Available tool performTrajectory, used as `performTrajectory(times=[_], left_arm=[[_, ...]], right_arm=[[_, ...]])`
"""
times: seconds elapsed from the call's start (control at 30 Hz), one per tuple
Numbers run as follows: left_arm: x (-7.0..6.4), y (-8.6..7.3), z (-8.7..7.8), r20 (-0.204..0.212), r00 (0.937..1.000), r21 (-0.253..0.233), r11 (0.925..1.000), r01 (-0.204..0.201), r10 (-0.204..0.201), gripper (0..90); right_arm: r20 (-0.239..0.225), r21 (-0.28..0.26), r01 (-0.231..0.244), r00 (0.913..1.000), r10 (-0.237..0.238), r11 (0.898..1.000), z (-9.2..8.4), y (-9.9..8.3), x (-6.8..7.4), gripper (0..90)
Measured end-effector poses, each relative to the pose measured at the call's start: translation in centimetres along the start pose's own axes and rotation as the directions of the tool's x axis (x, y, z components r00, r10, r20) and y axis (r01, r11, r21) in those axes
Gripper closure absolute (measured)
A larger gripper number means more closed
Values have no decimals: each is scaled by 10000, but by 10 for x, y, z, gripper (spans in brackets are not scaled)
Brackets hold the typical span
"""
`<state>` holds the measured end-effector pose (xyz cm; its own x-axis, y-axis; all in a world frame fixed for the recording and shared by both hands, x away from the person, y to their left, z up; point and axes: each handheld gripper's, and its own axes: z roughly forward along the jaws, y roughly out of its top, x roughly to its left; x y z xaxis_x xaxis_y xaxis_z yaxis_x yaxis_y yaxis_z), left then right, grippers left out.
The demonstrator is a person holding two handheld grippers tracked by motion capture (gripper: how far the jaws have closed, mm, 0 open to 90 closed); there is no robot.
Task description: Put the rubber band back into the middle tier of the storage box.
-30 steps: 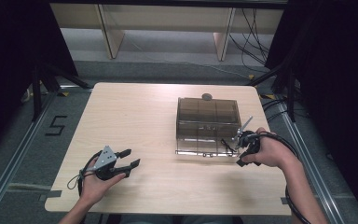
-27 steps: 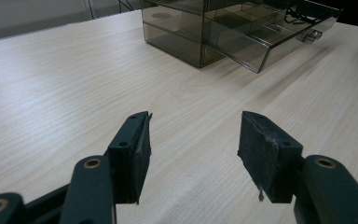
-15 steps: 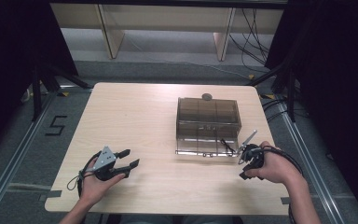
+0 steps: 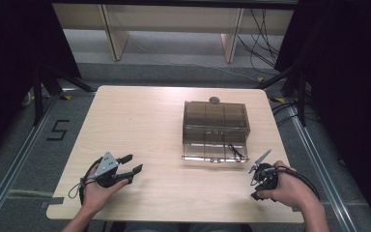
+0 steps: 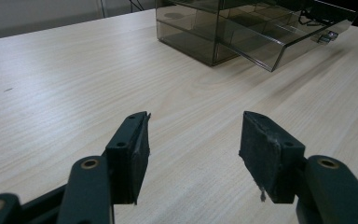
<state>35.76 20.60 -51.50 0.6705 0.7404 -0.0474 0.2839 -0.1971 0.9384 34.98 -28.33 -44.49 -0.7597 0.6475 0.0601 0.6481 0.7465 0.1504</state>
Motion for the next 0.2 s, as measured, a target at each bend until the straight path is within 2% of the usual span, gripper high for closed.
performTrajectory(times=[0.03,0.1,0.2], left_arm=[[0,0,0,15,10000,8,10000,-32,32,417],[-1,0,0,-32,10000,60,10000,-12,12,417],[-2,0,1,28,10000,-4,10000,-31,31,417]], right_arm=[[25,92,-109,9999,109,9999,0,-1,2,659],[-54,80,19,10000,-18,10000,0,-3,3,655],[-38,171,-77,10000,78,9998,1,-4,4,638]])
